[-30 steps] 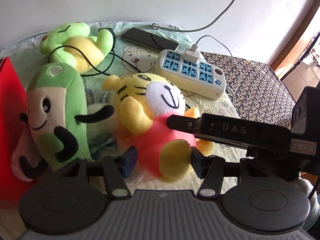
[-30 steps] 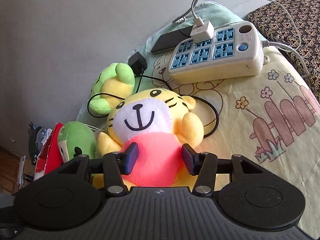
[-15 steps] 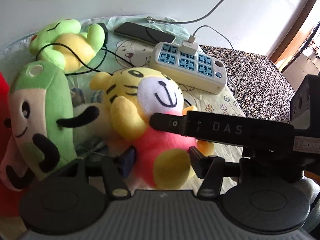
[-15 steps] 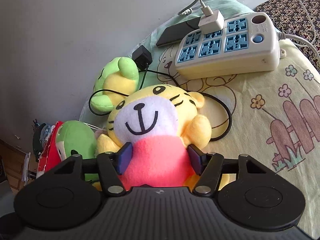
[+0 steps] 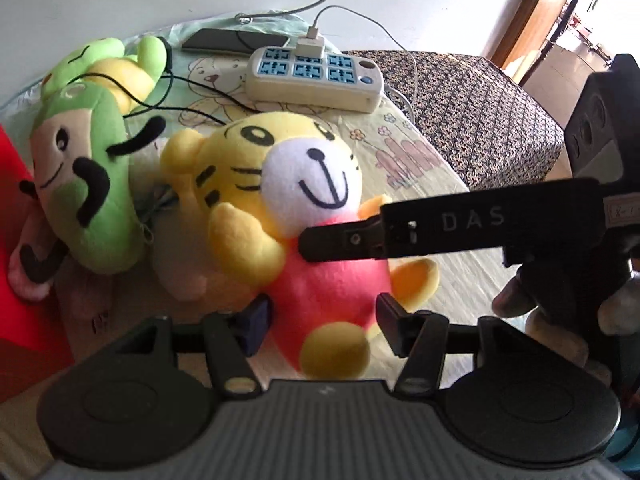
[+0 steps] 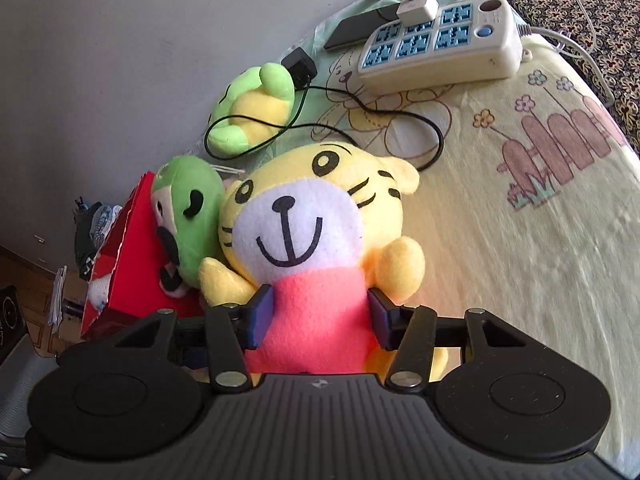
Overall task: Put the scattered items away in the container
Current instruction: 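Close the right gripper on the tiger plush's pink body, then lift the tiger plush with the right gripper and lower it into the red box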
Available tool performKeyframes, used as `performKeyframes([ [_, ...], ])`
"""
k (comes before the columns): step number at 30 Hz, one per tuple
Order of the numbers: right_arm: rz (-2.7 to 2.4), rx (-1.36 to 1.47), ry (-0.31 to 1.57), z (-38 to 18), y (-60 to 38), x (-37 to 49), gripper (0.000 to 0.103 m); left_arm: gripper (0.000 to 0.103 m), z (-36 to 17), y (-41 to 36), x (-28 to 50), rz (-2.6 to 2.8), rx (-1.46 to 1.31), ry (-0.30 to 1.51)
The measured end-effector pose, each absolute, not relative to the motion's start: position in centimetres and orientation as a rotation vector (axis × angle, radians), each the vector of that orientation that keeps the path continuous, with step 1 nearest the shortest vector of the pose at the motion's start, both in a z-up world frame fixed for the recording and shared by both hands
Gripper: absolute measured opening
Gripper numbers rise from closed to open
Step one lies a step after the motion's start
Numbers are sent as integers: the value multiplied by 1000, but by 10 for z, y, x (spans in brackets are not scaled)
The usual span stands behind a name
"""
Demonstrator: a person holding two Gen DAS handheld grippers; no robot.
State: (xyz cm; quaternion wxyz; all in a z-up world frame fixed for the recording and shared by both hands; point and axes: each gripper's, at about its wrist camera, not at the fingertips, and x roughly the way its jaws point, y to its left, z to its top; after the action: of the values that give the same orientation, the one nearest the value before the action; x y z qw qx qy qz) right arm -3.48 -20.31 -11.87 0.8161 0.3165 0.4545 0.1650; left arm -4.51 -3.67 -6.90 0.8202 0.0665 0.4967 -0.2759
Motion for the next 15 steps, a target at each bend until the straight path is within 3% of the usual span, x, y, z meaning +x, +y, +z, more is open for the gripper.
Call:
performKeyframes([
  [8, 266, 767, 858, -105, -241, -51, 57, 63, -49, -15, -41, -521, 52, 1004],
  [15, 210, 853, 936, -135, -244, -45, 56, 64, -48, -39, -37, -570, 92, 978],
])
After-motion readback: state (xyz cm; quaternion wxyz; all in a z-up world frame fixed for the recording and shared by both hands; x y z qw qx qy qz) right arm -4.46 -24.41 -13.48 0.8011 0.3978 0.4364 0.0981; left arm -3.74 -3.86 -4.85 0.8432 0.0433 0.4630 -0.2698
